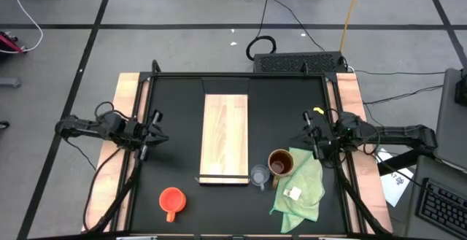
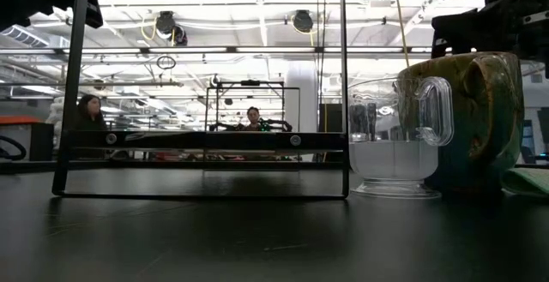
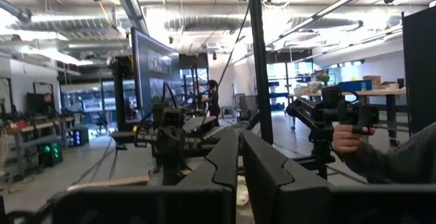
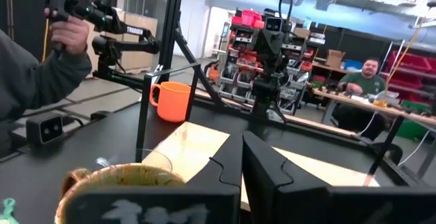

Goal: Stack small to large cups/mugs on shelf
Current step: Put the green mug on the shelf

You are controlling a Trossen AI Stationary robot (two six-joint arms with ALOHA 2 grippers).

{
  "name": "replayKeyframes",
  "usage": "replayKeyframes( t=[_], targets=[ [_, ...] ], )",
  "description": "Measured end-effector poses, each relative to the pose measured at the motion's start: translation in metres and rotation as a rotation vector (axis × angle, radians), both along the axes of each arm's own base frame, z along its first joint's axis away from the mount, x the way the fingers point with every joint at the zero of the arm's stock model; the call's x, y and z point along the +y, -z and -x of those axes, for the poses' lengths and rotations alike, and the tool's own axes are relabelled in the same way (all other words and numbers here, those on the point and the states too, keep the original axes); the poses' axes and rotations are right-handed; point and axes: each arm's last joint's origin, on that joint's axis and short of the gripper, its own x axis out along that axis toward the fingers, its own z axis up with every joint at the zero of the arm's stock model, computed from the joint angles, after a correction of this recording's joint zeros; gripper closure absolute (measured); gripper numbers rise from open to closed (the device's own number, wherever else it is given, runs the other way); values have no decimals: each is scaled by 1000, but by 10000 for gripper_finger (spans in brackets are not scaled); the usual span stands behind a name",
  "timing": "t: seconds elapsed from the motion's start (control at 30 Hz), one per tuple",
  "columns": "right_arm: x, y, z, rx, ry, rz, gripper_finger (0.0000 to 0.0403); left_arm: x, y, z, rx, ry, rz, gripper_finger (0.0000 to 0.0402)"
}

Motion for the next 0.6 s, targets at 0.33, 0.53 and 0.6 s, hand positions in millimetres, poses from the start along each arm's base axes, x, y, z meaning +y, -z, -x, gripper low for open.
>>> replayKeyframes(
  t=[0.33,0.53,0.6],
  targets=[
    [0,-10,1,-78,-11,-72,381,0,-1,0,-16,-6,-12,376],
    [-2,-16,-5,-45,44,-117,309,0,0,0,3,-3,-7,376],
    [-2,-19,-8,-25,40,-146,278,0,0,0,3,-3,-7,376]
  ],
)
